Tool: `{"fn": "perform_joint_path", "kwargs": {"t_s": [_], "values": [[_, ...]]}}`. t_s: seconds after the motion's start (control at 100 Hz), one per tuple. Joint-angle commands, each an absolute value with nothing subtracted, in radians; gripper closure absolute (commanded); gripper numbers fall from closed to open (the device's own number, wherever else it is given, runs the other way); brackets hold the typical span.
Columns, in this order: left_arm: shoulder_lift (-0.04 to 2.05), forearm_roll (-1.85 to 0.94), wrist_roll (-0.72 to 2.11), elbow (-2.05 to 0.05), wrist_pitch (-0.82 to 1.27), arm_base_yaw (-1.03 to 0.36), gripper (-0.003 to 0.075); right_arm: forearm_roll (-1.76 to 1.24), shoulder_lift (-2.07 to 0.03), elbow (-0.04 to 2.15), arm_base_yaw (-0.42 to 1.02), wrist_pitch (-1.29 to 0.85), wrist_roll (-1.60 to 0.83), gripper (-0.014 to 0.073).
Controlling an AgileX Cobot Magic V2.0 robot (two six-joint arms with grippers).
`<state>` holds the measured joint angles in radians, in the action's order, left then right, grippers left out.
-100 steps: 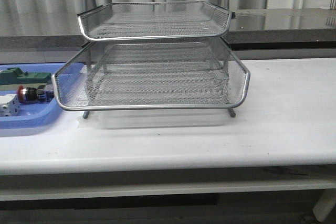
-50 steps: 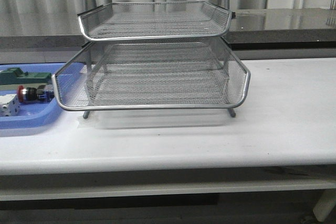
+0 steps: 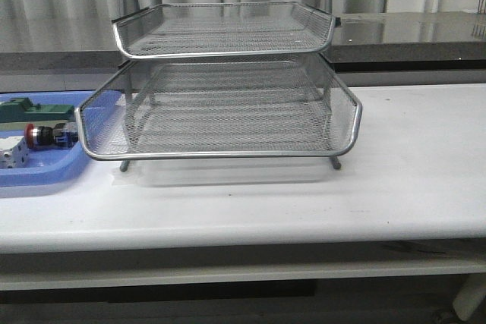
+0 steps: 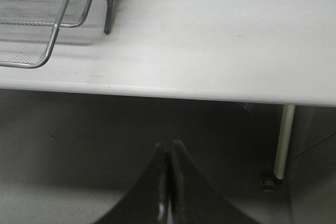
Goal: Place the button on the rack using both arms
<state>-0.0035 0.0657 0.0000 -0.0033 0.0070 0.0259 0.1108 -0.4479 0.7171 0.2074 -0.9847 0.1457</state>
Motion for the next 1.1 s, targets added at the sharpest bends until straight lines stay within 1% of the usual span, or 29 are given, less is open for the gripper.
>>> {"fn": "perform_joint_path", "kwargs": {"t_s": [0.0,0.09,0.2,0.32,0.46,0.7,0.89,1.09], "values": [[-0.036,0.057,-0.012,0.053,-0.095,0.029,0.0741,0.129,-0.452,0.750,0.204,-0.926,0.143,0.0664],[-0.036,0.057,-0.012,0.046,-0.121,0.029,0.0741,0.129,-0.452,0.750,0.204,-0.926,0.143,0.0664],[-0.032,0.045,-0.012,0.014,-0.100,0.029,0.0741,0.129,-0.452,0.750,0.204,-0.926,0.143,0.0664],[0.005,-0.009,-0.012,-0.066,-0.048,0.029,0.0741,0.129,-0.452,0.750,0.204,-0.926,0.143,0.0664],[0.096,-0.024,-0.012,-0.190,-0.012,0.029,0.0741,0.129,-0.452,0.750,0.204,-0.926,0.143,0.0664],[0.379,-0.024,-0.012,-0.473,0.198,0.029,0.0741,0.129,-0.452,0.750,0.204,-0.926,0.143,0.0664],[0.668,-0.024,-0.012,-0.713,0.339,0.029,0.0741,0.129,-0.452,0.750,0.204,-0.926,0.143,0.0664],[0.964,-0.020,0.008,-0.974,0.552,0.029,0.0741,0.129,-0.452,0.750,0.204,-0.926,0.143,0.0664]]}}
